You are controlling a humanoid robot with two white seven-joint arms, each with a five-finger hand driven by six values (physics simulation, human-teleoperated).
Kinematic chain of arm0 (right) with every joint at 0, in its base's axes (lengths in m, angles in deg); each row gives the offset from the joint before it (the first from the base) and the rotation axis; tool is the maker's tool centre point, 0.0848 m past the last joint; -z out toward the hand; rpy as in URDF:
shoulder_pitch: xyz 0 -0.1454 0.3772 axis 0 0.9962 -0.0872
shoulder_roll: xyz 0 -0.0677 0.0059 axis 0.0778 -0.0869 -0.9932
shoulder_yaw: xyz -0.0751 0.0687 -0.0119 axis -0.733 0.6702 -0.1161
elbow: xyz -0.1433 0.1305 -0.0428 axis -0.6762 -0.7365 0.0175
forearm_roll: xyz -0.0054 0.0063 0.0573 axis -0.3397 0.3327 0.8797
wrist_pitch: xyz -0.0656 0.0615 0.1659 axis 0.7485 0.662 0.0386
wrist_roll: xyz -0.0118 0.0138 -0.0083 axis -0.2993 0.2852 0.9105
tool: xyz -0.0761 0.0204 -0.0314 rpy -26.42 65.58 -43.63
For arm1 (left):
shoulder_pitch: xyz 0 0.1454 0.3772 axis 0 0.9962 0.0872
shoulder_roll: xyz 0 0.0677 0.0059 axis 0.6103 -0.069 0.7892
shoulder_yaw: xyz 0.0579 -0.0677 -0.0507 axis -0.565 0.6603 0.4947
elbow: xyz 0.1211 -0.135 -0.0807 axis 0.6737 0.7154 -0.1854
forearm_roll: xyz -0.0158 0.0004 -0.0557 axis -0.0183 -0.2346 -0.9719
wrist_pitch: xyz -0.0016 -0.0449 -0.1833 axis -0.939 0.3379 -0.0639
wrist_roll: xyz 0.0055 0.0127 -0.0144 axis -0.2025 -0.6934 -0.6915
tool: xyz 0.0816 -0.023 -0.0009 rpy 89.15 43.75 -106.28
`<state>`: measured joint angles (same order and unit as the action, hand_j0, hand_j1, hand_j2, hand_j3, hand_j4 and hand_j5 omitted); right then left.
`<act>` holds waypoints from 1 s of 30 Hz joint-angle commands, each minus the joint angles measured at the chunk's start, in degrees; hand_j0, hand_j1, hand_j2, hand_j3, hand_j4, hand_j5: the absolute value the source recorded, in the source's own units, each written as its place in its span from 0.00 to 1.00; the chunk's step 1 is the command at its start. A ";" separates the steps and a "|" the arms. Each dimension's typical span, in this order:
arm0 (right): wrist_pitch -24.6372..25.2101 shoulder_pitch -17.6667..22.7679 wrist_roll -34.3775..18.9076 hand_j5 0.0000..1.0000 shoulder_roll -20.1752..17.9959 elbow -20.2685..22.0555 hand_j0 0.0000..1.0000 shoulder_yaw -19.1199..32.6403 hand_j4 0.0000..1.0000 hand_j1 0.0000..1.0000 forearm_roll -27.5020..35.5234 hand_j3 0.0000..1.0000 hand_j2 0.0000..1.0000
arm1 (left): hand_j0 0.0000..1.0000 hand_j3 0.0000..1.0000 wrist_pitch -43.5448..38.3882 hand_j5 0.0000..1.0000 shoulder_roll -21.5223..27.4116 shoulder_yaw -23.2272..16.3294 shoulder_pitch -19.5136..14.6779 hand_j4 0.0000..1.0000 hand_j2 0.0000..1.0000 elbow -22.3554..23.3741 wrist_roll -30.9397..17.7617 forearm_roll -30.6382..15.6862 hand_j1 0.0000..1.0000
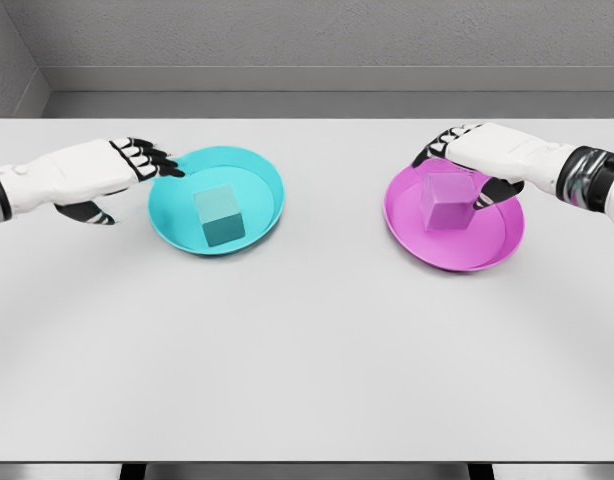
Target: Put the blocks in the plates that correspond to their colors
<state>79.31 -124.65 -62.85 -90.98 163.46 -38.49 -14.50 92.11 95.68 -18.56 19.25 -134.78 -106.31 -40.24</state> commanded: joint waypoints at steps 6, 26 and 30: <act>-0.59 -0.09 -0.14 1.00 -0.47 0.72 1.00 0.18 1.00 1.00 0.00 1.00 1.00 | 1.00 1.00 -0.13 1.00 4.54 0.16 0.71 1.00 1.00 -0.89 0.09 -4.72 1.00; -28.30 17.93 0.04 1.00 -10.58 -0.34 1.00 18.55 1.00 1.00 3.43 1.00 1.00 | 1.00 1.00 -0.13 1.00 4.36 0.16 0.88 1.00 1.00 -0.45 -0.18 -4.37 1.00; -28.30 17.84 0.04 1.00 -10.58 -0.34 1.00 18.64 1.00 1.00 3.51 1.00 1.00 | 1.00 1.00 -0.13 1.00 4.45 0.16 0.88 1.00 1.00 -0.45 -0.18 -4.36 1.00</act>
<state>50.94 -106.72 -62.84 -101.45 163.29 -19.99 -11.34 92.09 100.04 -18.44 20.13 -135.22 -106.54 -44.31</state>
